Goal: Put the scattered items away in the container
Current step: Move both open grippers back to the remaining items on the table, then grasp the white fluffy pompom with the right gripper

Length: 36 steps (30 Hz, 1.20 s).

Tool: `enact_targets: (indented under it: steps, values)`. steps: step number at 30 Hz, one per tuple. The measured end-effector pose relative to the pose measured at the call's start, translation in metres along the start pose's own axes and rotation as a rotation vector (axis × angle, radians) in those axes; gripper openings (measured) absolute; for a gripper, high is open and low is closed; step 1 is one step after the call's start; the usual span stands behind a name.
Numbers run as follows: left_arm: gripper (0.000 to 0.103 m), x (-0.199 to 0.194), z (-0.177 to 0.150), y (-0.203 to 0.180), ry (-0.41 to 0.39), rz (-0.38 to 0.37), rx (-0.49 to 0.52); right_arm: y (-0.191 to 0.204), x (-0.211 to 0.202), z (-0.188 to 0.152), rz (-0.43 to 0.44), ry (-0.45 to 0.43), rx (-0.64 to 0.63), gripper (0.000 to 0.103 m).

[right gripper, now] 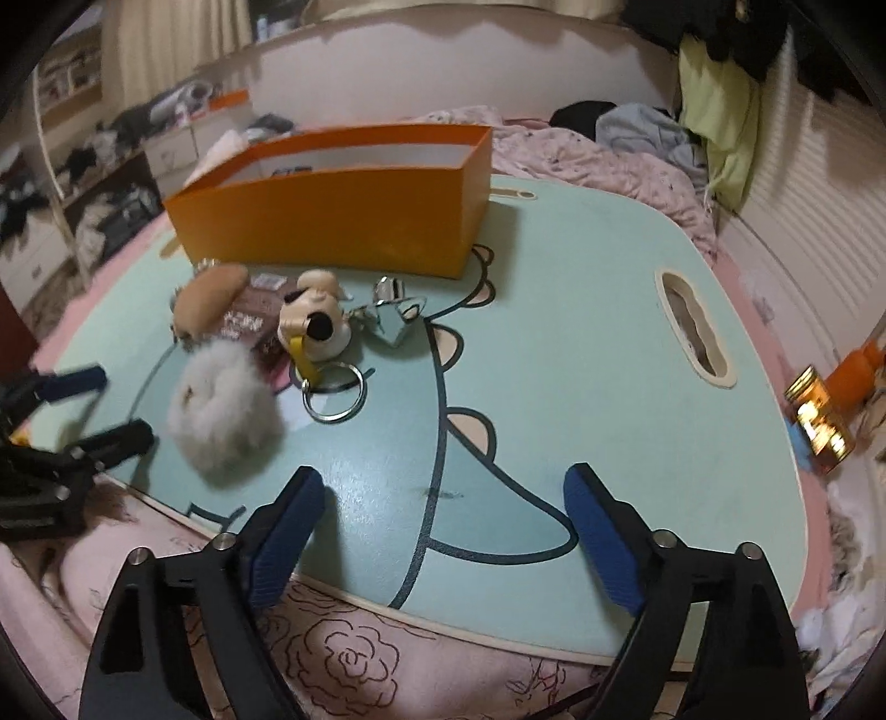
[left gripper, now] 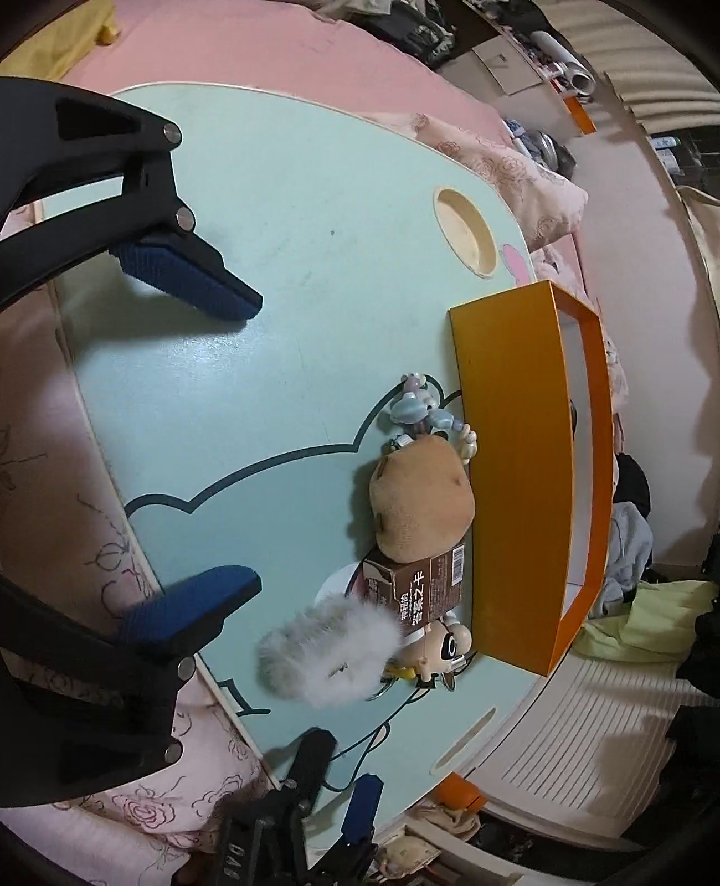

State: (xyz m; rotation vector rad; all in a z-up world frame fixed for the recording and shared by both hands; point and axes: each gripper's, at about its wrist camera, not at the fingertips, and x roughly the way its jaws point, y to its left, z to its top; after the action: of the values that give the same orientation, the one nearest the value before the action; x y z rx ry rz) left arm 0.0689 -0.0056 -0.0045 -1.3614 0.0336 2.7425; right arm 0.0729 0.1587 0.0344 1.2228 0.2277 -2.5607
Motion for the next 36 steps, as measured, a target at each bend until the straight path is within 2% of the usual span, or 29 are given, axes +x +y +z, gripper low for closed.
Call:
enact_targets:
  steps: [3, 8, 36]
  values:
    - [0.094, 0.0001, -0.0004, 0.0002, -0.007, -0.007, 0.007, 0.0007, 0.0028, 0.0006, 0.011, 0.015, -0.012, 0.099]
    - [0.094, -0.0006, -0.0022, -0.0005, -0.010, -0.006, 0.007, 0.0020, 0.0040, 0.0013, 0.014, 0.019, -0.016, 0.101]
    - [0.094, -0.0004, -0.0025, 0.0000, -0.011, -0.006, 0.007, 0.0022, 0.0038, 0.0008, 0.014, 0.018, -0.017, 0.102]
